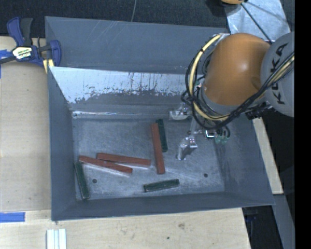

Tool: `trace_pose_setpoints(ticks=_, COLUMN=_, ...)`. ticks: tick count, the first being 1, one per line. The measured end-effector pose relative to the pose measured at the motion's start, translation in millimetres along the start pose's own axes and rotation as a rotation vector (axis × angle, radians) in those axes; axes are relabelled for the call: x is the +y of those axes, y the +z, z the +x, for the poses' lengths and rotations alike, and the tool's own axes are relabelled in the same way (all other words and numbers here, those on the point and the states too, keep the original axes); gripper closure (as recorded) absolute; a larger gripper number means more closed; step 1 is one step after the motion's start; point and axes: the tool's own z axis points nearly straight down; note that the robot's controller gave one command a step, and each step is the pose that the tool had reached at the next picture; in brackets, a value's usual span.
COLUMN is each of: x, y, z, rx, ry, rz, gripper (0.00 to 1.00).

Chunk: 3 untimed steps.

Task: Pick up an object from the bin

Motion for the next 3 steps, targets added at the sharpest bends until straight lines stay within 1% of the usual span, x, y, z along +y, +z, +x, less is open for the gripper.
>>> trace_pose_setpoints(ticks=1, x=0.1, y=-4.2, z=-1.7, rx=-0.008, ry=0.0, rz=0.0, gripper=0.0)
trace_pose_setpoints(ticks=2, x=1.1, y=42.6, z=-21.9, rx=-0.016, ry=-0.033, rz=0.001, gripper=0.0)
trace_pose_setpoints(ticks=3, x=26.0, y=105.9, z=3.4, rx=-0.01, ry=-0.034, rz=0.0, gripper=0.0)
